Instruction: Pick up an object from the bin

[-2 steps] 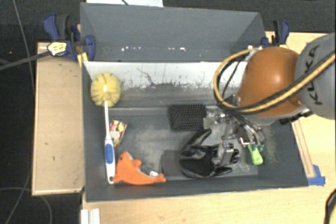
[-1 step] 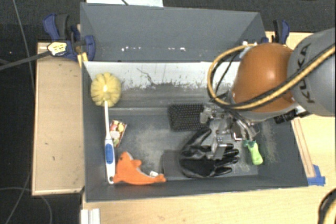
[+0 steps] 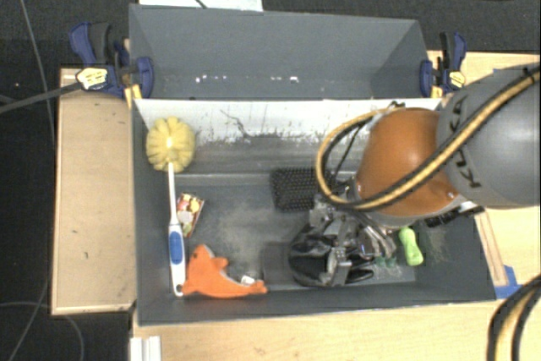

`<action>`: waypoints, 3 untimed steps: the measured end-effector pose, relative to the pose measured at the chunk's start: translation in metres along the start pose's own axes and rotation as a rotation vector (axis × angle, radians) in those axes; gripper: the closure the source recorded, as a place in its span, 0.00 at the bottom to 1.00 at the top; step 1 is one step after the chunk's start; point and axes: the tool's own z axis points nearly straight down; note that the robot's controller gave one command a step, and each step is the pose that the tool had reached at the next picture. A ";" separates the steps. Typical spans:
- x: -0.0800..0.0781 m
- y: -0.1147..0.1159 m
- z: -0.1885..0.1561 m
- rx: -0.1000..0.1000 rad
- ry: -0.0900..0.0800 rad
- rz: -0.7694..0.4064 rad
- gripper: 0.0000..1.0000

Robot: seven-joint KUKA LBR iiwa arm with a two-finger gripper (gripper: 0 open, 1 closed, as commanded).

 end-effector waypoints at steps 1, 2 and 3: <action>-0.021 -0.026 -0.001 -0.001 -0.016 0.065 1.00; -0.021 -0.026 -0.001 -0.001 -0.016 0.065 1.00; -0.003 -0.091 0.032 0.001 -0.018 -0.213 1.00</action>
Offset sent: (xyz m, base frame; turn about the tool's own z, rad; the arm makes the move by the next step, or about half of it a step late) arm 0.0000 0.0000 0.0000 0.0000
